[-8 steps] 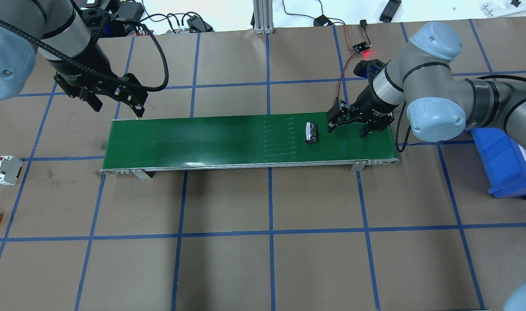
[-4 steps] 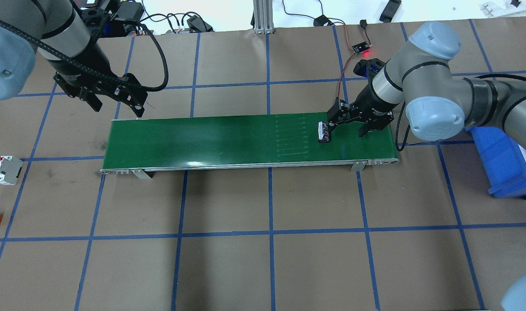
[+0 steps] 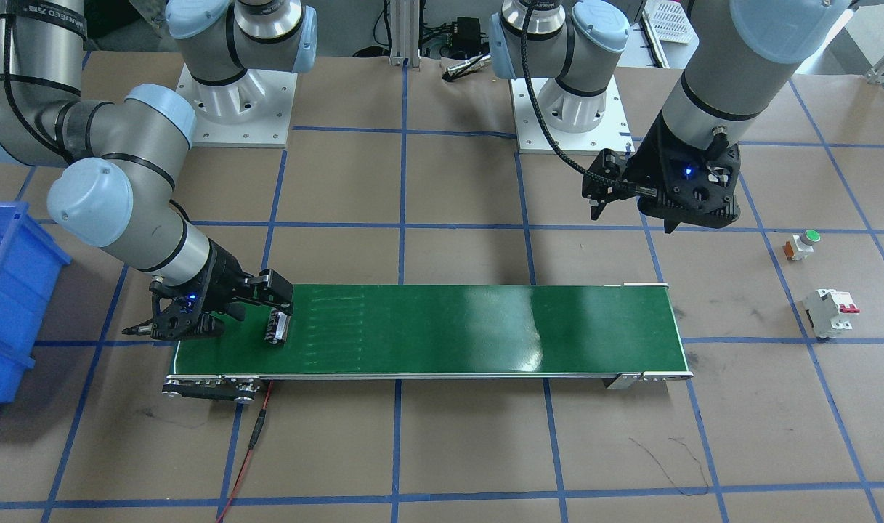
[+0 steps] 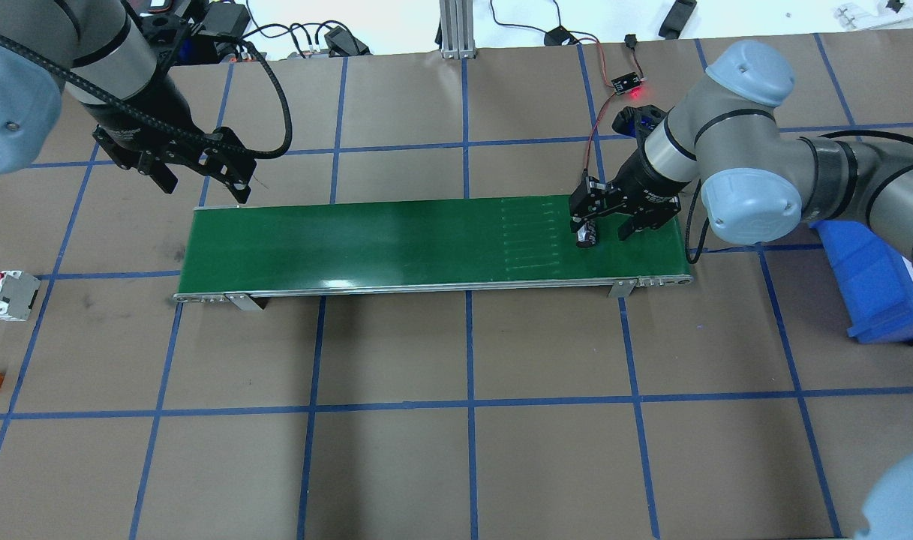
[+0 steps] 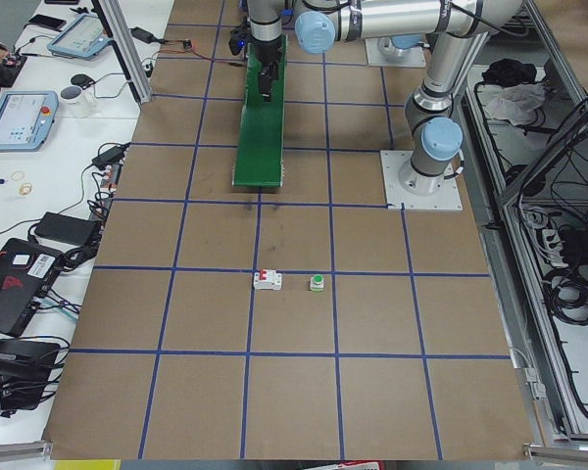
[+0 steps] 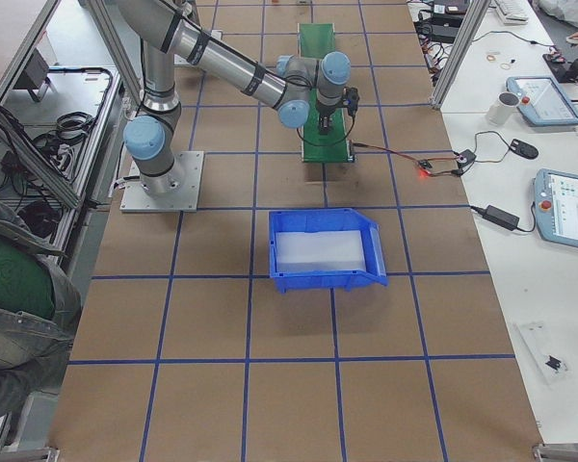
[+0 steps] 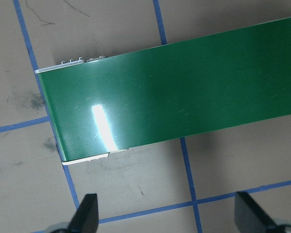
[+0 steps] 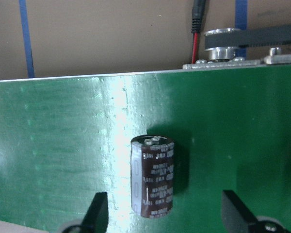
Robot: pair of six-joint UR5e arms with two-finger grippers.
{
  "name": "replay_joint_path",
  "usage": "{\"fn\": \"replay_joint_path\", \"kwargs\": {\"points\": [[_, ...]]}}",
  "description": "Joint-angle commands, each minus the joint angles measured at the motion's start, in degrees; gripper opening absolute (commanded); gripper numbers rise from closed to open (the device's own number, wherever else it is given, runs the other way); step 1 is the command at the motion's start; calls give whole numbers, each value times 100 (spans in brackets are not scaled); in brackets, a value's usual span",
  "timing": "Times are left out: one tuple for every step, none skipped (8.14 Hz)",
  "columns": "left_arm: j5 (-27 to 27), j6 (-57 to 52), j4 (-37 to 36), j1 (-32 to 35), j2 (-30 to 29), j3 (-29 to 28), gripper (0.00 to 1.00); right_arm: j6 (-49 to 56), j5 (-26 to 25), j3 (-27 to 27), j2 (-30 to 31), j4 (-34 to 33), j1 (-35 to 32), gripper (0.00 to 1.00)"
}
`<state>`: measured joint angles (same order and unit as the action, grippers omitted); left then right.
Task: Move capacitor from left to right
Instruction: 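Grasp the capacitor arriving on the belt with the right gripper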
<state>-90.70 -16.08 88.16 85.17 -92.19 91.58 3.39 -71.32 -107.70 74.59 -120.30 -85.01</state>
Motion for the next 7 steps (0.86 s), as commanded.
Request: {"fn": "replay_joint_path", "kwargs": {"points": [[0, 0, -1, 0, 9, 0, 100, 39, -93, 12, -164, -352, 2, 68], [0, 0, -1, 0, 9, 0, 100, 47, -110, 12, -225, -363, 2, 54], [0, 0, -1, 0, 9, 0, 100, 56, -215, 12, -243, -363, 2, 43], [0, 0, -1, 0, 9, 0, 100, 65, -234, 12, -244, -363, 2, 25], [0, 0, -1, 0, 9, 0, 100, 196, -234, 12, -235, -328, 20, 0], [0, 0, -1, 0, 9, 0, 100, 267, -225, 30, -183, -319, 20, 0], [9, 0, -1, -9, 9, 0, 100, 267, -268, 213, -156, -293, 29, 0]]}}
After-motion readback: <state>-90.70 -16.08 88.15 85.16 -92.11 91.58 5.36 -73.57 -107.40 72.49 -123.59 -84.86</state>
